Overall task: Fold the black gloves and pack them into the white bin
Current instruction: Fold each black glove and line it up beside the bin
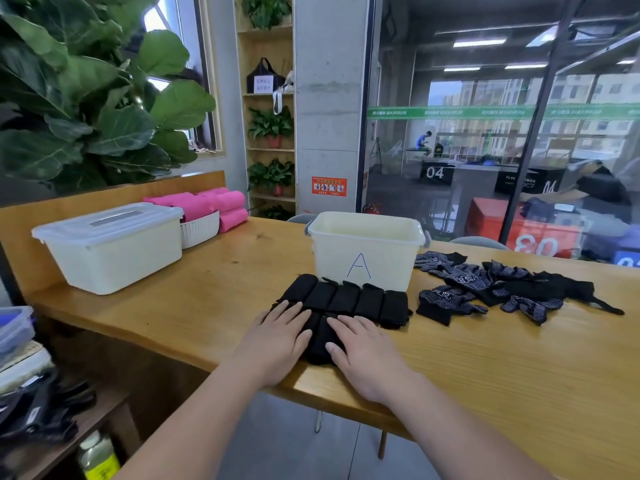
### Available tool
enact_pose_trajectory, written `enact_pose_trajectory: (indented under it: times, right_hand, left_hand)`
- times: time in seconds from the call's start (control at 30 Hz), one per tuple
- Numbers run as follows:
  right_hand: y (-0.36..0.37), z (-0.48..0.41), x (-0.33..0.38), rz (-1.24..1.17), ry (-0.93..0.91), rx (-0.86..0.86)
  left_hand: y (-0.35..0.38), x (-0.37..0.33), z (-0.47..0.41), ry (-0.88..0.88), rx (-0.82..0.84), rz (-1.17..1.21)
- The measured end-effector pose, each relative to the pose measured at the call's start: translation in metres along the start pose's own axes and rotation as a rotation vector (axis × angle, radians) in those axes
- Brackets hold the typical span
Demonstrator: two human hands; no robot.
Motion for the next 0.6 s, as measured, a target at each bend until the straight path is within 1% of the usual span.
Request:
enact_pose_trajectory:
  times: [0.33,0.47,0.6]
  right_hand:
    - [-0.017,0.005,-0.012,-0.038,-0.040,-0.065]
    - [-0.032,0.016,-0.033,-0.022,-0.018,-0.083]
    - [-0.047,0.032,-0.067,-0.035,0.034,-0.093]
  left_hand:
    - [-0.021,-0.013,-0.002,0.028,-0.052,0.080]
    - [-0.026,-0.036,-0.010,0.053,-0.053,0.100]
    - [-0.026,-0.070,-0.021,0.126,-0.052,0.096]
Point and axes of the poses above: each hand's wrist, its own z-axis away from the middle knuckle, its own y-axis out of the palm, x = y × z, the point moved 9 cm from there along -z, towards the middle knuckle, and after that the axes turned 5 degrees about x, right-handed, at the moved point
